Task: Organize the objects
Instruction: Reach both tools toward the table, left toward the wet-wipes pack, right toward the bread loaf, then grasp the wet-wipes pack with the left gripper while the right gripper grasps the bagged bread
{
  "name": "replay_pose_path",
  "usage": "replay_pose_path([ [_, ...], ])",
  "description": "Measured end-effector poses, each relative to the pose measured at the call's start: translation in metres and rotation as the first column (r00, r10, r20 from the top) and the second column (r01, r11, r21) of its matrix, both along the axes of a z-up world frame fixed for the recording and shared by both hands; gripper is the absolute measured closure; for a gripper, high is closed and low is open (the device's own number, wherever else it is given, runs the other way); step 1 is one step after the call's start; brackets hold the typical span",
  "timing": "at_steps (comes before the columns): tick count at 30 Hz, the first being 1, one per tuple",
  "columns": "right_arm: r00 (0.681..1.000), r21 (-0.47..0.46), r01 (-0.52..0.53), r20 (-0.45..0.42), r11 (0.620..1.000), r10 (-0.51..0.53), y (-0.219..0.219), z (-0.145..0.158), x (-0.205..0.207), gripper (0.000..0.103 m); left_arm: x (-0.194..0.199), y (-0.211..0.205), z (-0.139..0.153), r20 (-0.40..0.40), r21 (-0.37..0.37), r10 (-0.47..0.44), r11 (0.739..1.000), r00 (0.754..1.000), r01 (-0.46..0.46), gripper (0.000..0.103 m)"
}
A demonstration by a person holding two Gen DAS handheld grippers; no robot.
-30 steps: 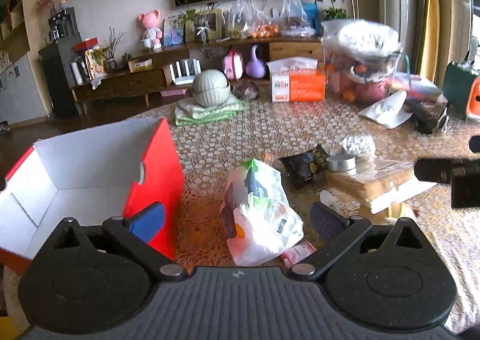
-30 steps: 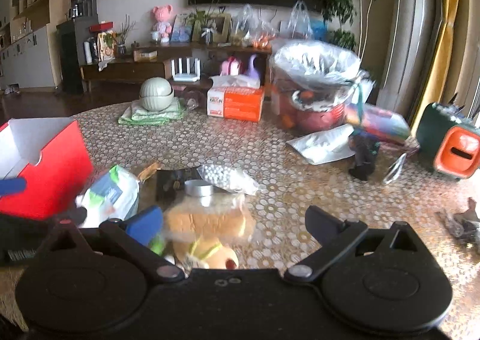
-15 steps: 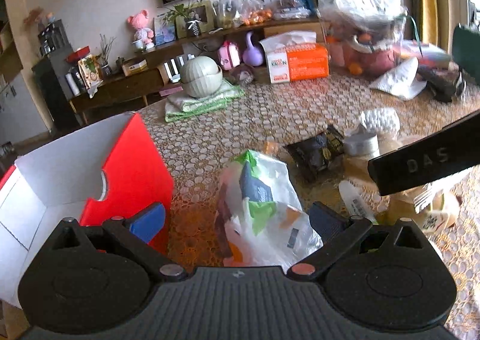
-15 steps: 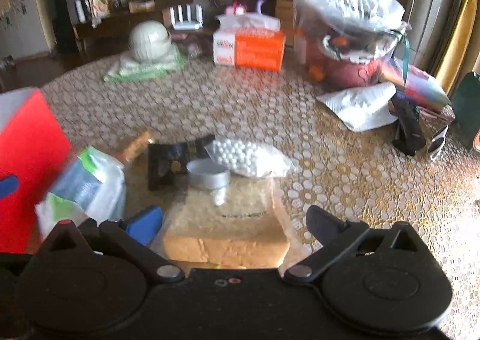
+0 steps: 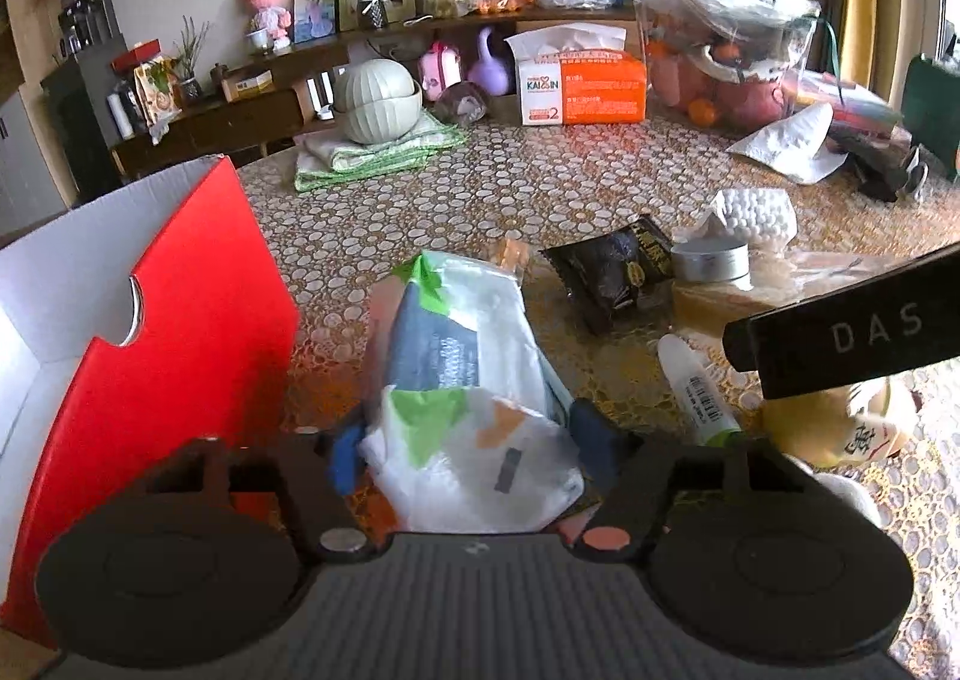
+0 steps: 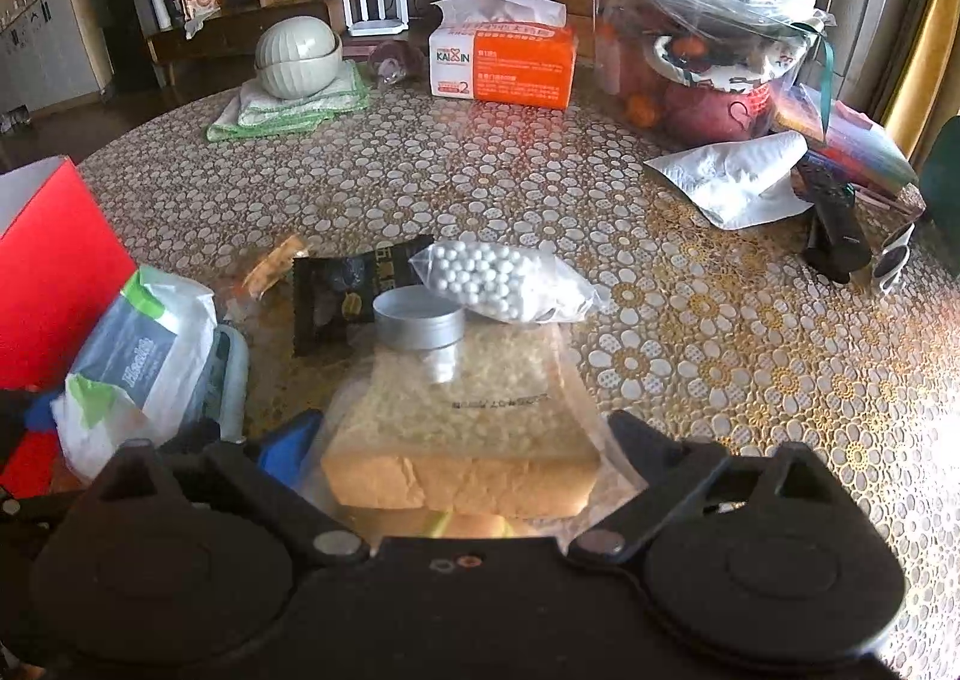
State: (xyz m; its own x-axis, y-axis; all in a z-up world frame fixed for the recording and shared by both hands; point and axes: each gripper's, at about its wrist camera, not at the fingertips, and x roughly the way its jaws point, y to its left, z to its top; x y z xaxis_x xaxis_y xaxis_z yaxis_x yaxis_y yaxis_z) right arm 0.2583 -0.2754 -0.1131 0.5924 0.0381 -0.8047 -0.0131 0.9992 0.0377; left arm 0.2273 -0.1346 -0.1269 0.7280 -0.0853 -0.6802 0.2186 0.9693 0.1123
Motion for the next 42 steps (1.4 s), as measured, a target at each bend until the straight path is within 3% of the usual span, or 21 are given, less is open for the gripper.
replay_pose_path([
  [8, 1.000, 0.032, 0.009, 0.004, 0.999, -0.009, -0.005, 0.009, -0.007, 0.023, -0.007, 0.002, 0.006, 0.007, 0.001, 0.011, 1.000, 1.000, -0.011, 0.057],
  [26, 0.997, 0.100, -0.024, 0.069, 0.995, 0.018, -0.008, 0.066, -0.084, 0.023, -0.061, 0.025, 0.063, 0.015, -0.068, -0.026, 0.997, 1.000, 0.027, 0.057],
  [42, 0.970, 0.057, -0.179, 0.175, 0.982, 0.167, 0.066, 0.125, -0.128, 0.023, -0.103, 0.097, 0.119, -0.007, -0.134, -0.032, 0.990, 0.999, 0.031, 0.057],
])
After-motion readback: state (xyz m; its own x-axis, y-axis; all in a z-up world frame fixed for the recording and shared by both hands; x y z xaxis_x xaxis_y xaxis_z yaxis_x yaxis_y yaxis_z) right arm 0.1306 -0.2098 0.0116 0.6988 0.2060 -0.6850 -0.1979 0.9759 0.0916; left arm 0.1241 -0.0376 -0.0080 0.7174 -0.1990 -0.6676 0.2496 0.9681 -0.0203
